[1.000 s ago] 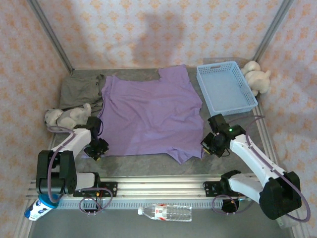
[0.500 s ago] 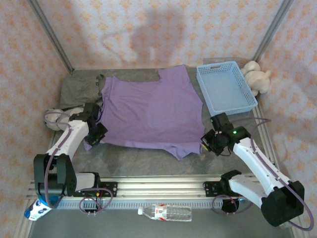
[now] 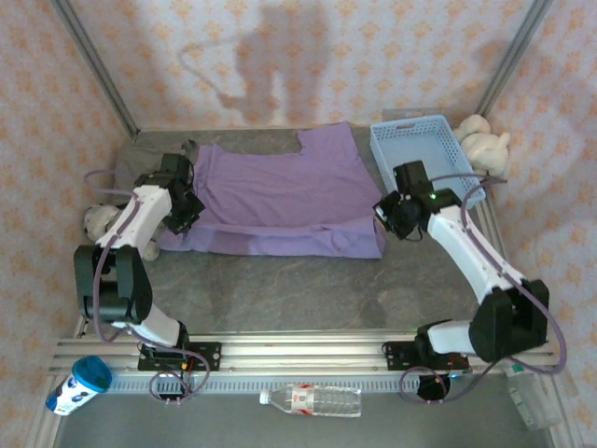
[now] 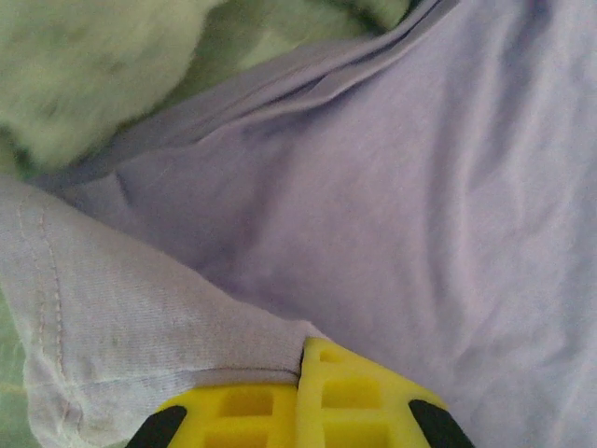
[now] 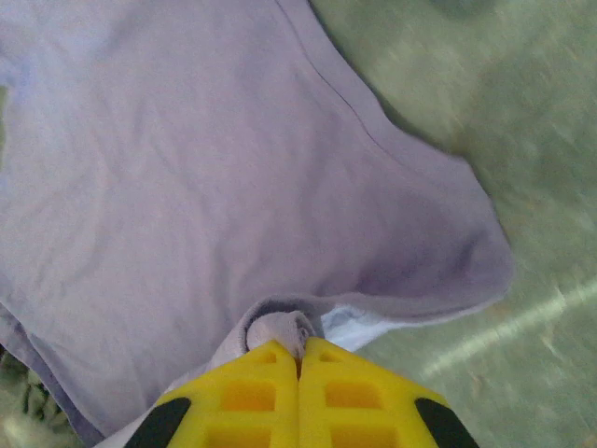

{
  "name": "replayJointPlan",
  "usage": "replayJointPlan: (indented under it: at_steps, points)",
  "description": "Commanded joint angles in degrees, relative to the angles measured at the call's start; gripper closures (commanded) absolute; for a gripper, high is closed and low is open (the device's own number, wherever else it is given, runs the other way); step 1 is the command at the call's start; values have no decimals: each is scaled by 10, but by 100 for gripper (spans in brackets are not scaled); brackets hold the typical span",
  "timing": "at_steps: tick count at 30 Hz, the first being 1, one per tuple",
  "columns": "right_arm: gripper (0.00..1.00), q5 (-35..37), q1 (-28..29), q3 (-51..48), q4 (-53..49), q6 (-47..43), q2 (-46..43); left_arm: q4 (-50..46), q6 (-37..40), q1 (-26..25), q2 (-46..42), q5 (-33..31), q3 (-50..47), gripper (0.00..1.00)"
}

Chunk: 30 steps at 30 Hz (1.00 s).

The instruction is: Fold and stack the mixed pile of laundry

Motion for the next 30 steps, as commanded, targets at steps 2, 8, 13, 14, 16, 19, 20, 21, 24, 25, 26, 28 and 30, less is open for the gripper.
replayJointPlan:
  at_steps: [2, 8, 13, 14, 16, 19, 20, 21, 24, 25, 26, 28, 30]
  points:
    - [100, 32, -28, 101, 32, -62, 107, -7, 31, -2, 86, -33, 100, 100]
    - [49, 0, -39, 271, 7, -143, 249, -88, 53, -2, 209, -32, 237, 39]
    - [50, 5, -30, 251, -24, -178, 216, -55, 49, -11, 140, -34, 171, 38]
    - [51, 7, -25, 231, -28, -185, 202, -51, 49, -18, 126, -32, 158, 38]
    - [54, 12, -12, 185, -30, -187, 176, -38, 47, -36, 102, -20, 127, 39]
    - [61, 5, 13, 113, -15, -169, 146, -8, 30, -72, 81, 8, 77, 40]
    - [64, 0, 23, 90, -1, -161, 141, 3, 22, -83, 80, 16, 61, 42]
    - [68, -5, 31, 70, 12, -153, 140, 18, 12, -94, 79, 20, 44, 43]
    - [75, -16, 42, 34, 42, -131, 156, 51, -11, -115, 88, 27, 7, 51]
    - [75, -14, 45, 29, 46, -126, 164, 59, -14, -119, 95, 30, 2, 53]
    - [76, -8, 46, 22, 52, -122, 172, 65, -15, -124, 103, 31, -3, 54]
    - [76, 7, 45, 5, 63, -112, 189, 75, -11, -130, 119, 28, -9, 56]
    - [77, 26, 41, -6, 65, -107, 207, 75, -3, -133, 141, 25, -10, 56]
